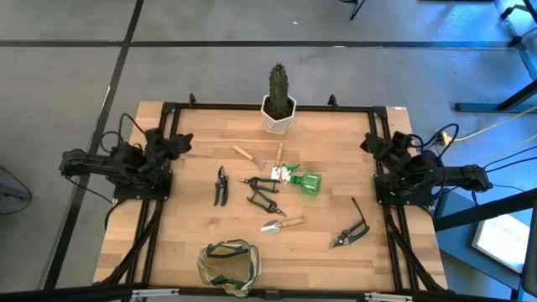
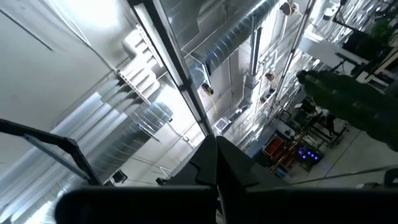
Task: Pick & Place Garden tools in Gardening bag
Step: Put the shear scissors into the gardening bag
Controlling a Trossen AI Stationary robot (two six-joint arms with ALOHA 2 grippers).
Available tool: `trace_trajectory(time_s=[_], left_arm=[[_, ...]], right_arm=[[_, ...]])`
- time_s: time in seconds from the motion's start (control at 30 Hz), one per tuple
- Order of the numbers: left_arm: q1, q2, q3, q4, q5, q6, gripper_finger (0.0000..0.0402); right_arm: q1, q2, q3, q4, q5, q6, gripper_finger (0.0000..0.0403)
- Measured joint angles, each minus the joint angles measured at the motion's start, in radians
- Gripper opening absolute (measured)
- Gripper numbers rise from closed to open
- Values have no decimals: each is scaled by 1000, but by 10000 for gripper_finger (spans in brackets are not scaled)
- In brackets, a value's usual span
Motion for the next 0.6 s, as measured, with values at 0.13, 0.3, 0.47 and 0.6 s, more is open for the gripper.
trace_trajectory(time_s=[0.13, 0.3, 0.47, 0.6], left_arm=[[0, 91, 122, 6, 29, 90, 4], [0, 249, 285, -23, 74, 264, 4], [0, 363, 391, -139, 122, 302, 4], [0, 396, 428, -240, 174, 211, 4]], right_arm=[[0, 10, 15, 19, -6, 11, 1], [0, 88, 107, 15, -84, 10, 1], [1, 234, 234, 7, -139, -27, 1], [2, 373, 353, -72, -206, -31, 15]])
